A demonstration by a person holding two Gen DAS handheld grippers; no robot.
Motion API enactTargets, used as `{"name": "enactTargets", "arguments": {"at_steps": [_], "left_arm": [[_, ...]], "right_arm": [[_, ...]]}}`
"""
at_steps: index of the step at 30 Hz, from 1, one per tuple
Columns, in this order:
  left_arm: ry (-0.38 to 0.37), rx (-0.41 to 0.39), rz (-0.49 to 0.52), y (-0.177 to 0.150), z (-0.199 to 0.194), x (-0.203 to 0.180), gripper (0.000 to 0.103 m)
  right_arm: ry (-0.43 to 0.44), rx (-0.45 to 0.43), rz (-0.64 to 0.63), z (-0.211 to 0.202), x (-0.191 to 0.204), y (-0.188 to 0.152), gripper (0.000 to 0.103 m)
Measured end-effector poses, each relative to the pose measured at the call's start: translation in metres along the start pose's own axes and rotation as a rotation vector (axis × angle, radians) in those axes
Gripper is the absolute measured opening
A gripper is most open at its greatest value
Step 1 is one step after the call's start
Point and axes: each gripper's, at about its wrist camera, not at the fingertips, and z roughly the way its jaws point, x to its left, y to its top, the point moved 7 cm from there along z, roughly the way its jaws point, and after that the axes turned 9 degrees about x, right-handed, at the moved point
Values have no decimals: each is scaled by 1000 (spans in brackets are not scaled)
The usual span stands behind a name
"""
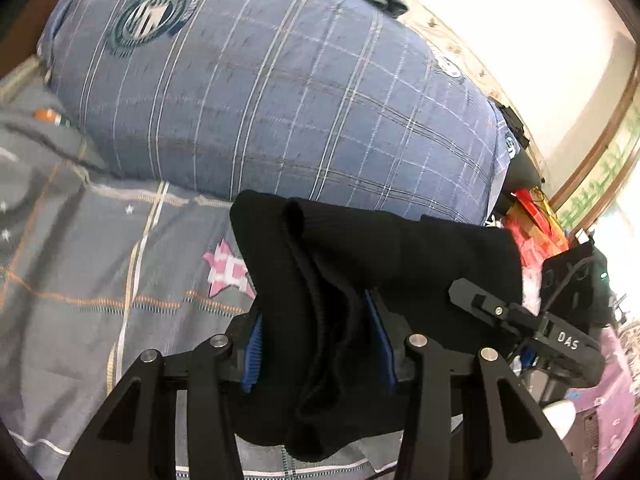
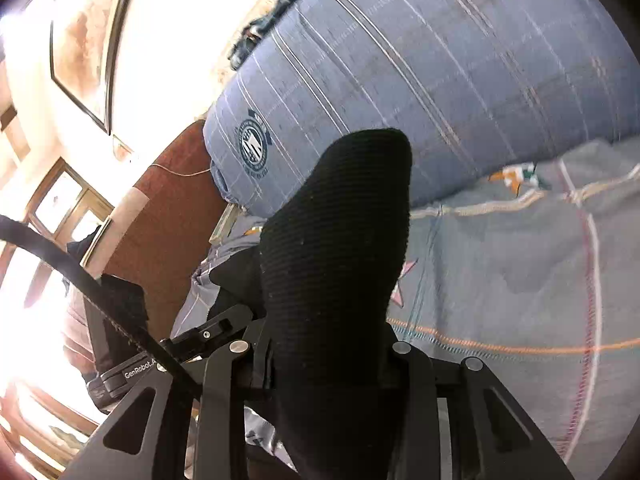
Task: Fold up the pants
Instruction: 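Lift the bundle end and fold it over with both tools, then lower the fold onto the bundle and open both tools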
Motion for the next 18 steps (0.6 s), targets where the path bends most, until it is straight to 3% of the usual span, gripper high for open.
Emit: {"name": "enactTargets", "arguments": {"at_steps": [5,12,15,17,18], "left_arm": [[-29,35,-26,16,28,-11,44],[-46,150,-139,13,121,7,44],[-12,213,-200,5,163,31,44],[47,259,-226,-3,187,49,45],[42,267,-234,-5,192,53,47]], "right_arm": [[-62,-12,-17,-17,-13,15,35],[-140,32,50,6,-82,24,36],[-170,68,102,30,-120,21,36],[-207,101,136,50,-145,17,39],[-233,117,148,59,-155,14,43]]}}
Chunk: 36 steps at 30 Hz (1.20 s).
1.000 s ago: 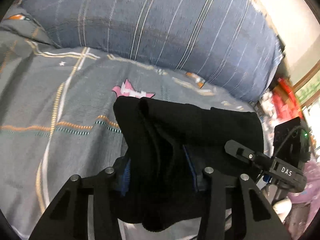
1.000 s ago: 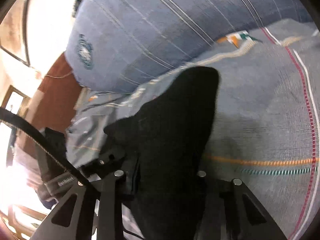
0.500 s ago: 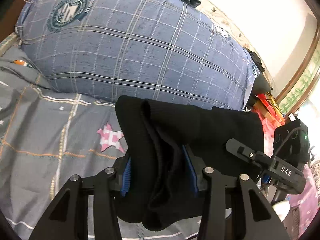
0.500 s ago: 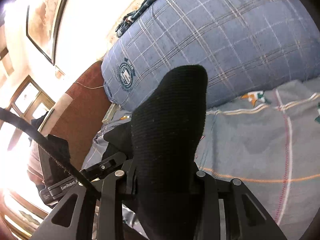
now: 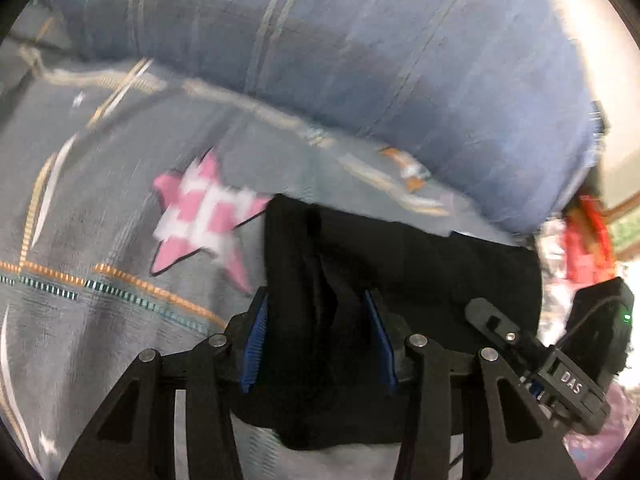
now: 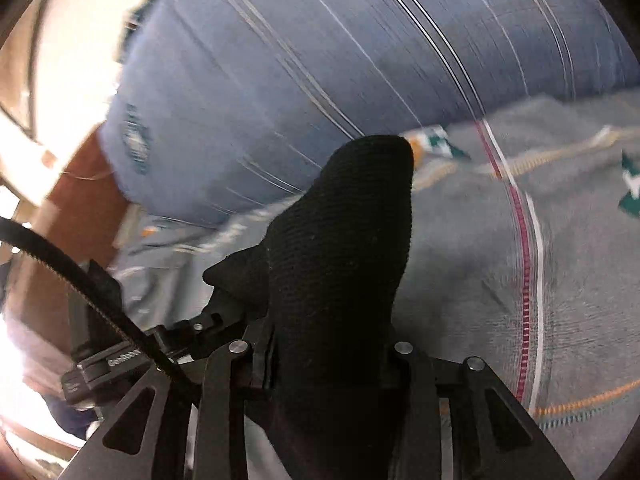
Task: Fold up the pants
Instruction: 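Lower the fold onto the bundle and open both tools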
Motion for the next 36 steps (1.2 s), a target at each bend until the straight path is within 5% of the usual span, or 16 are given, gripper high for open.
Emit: {"name": "enactTargets", "arguments": {"at_steps": [2,3,6,9,12,16,18,20,25,29,36], "left_arm": [[-58,20,-23,0,-1,4,47],[-85,24,-23,-1,-9,4,47],[-121,-15,27,0,-44,-2,46],[-171,-88,75,5,-77,-19,47],[-207,-88,118,16,-74,-48,60],[-120,-32,108,27,-20,-51,62],[-94,-2,52,28,5,-36,58],[-147,-39,14,30,11,-25,53],[-147,-39,42,27,9,-29,53],[-146,-47,45,16,-18,-31,53],[45,-277,172,-51,-115,-35,62]], "right_arm": [[-73,11,36,16,-18,0,66],[-77,13,55,18,-24,0,69],[-21,-12,70,-2,-32,2,70],[-47,-132,54,-48,-40,11,70],[22,-214,91,-77,-34,21,72],[207,-125,156,-52,-20,37,72],[139,-83,144,-27,-22,43,72],[80,-41,153,-4,-31,48,70],[67,-77,198,12,-46,53,70],[21,-98,143,-11,-30,49,70],[-24,-265,-32,-98,21,-24,75]]}}
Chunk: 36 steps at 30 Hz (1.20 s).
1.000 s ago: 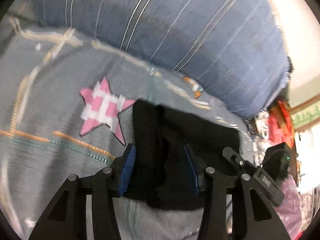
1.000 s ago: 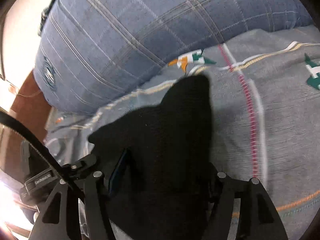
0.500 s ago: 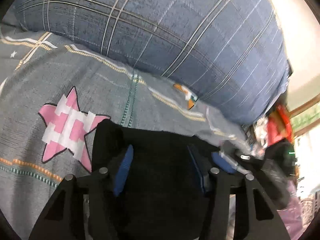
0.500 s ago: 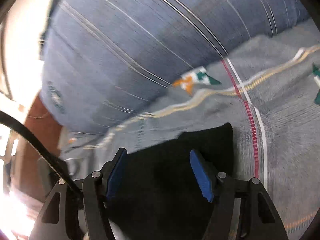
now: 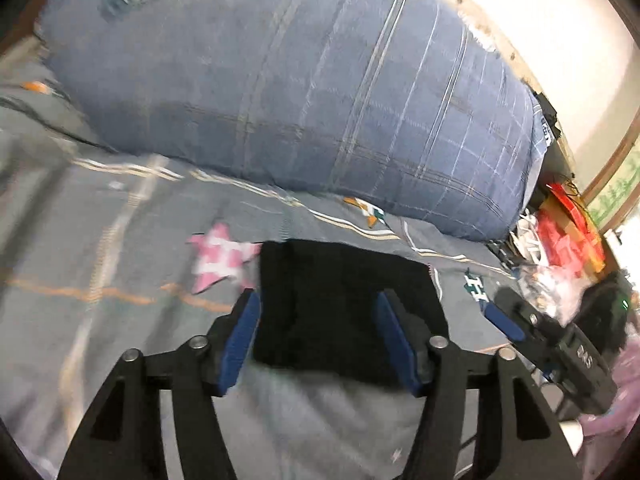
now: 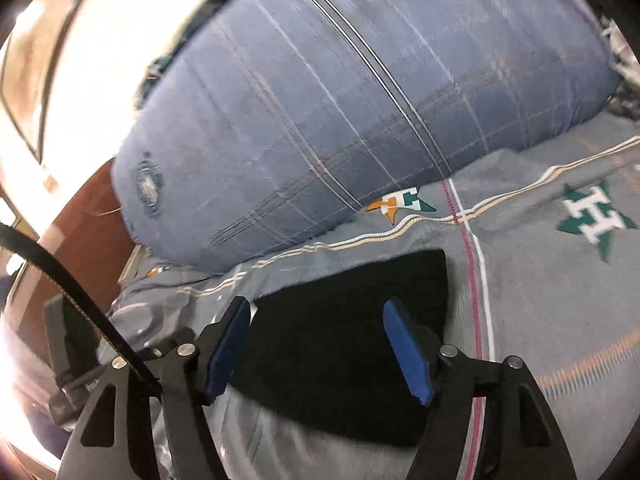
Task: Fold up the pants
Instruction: 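Lower the fold onto the bundle and open both tools, then lift both open tools away from the folded pants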
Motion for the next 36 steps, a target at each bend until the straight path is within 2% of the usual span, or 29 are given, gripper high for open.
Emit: {"name": "enactTargets", "arguments": {"at_steps": [3,6,9,11,15,18,22,26,31,36], "left_arm": [[57,-79,-15,-25,-39,5,63],[161,-168,-7,-50,-70,6,66],[271,-265,1,-72,-101,4,76],[336,-323,-2,-85,-120,1,91],[375,-463,18,-100,-160,-14,102],[384,-543,54,-103,-179,-27,103],[381,-558,88,-104,-190,-36,103],[392,-550,81,-109,-194,-36,103],[416,-539,88,-113,-192,-39,103],[442,-484,84,-113,-176,-35,103]], "right_arm": [[-44,-49,-45,-24,15,-32,77],[-79,-83,-45,-44,25,-72,78],[-84,-104,-30,-57,34,-104,79],[-108,-119,-37,-62,41,-121,81],[-175,-109,-87,-59,57,-153,84],[-179,-28,-128,-41,68,-175,84],[-160,42,-170,-25,83,-185,84],[-165,22,-220,-29,94,-190,85],[-164,15,-191,-34,87,-189,85],[-176,14,-162,-33,77,-185,86]]}}
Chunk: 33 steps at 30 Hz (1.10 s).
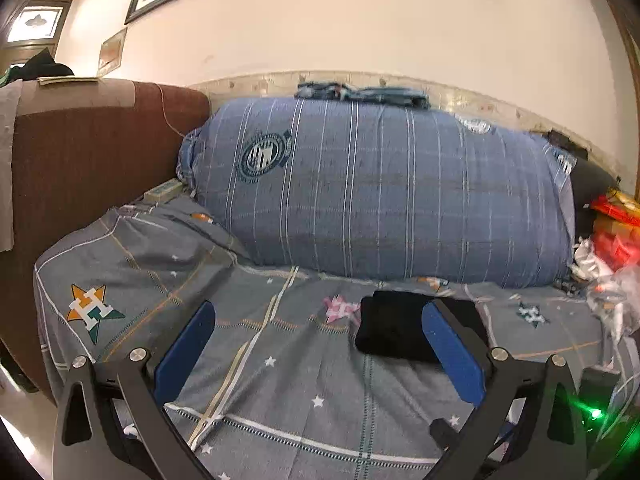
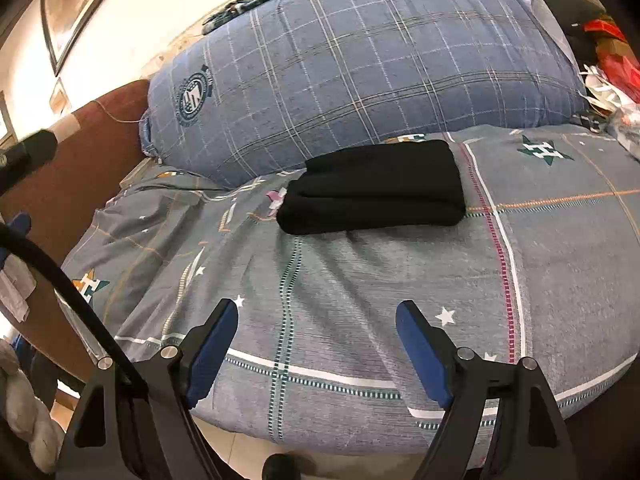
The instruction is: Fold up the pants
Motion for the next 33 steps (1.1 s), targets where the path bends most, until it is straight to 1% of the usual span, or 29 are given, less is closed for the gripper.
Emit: {"name": "enactTargets", "arguments": {"at_steps": [4,10,16,20,27,31,33], "left_arm": [[26,51,23,-9,14,0,103],[41,95,23,-18,29,4,103],[31,166,18,-29,46,7,103],[31,210,28,-35,57,6,103],[5,264,13,-43,67,7,103],[-3,272,13,-44,67,7,103],[-25,281,14,-44,68,5,103]], "right_arm": [[-6,5,16,4,-5,-2,86],[-15,34,14,17,-7,-6,86],[-29,77,38,32,-16,-14,86],[-33,91,45,37,-19,-17,87],[-37,114,41,43,-19,-20,87],[-39,117,43,44,-19,-21,87],[-38,119,42,44,-19,-21,87]]}}
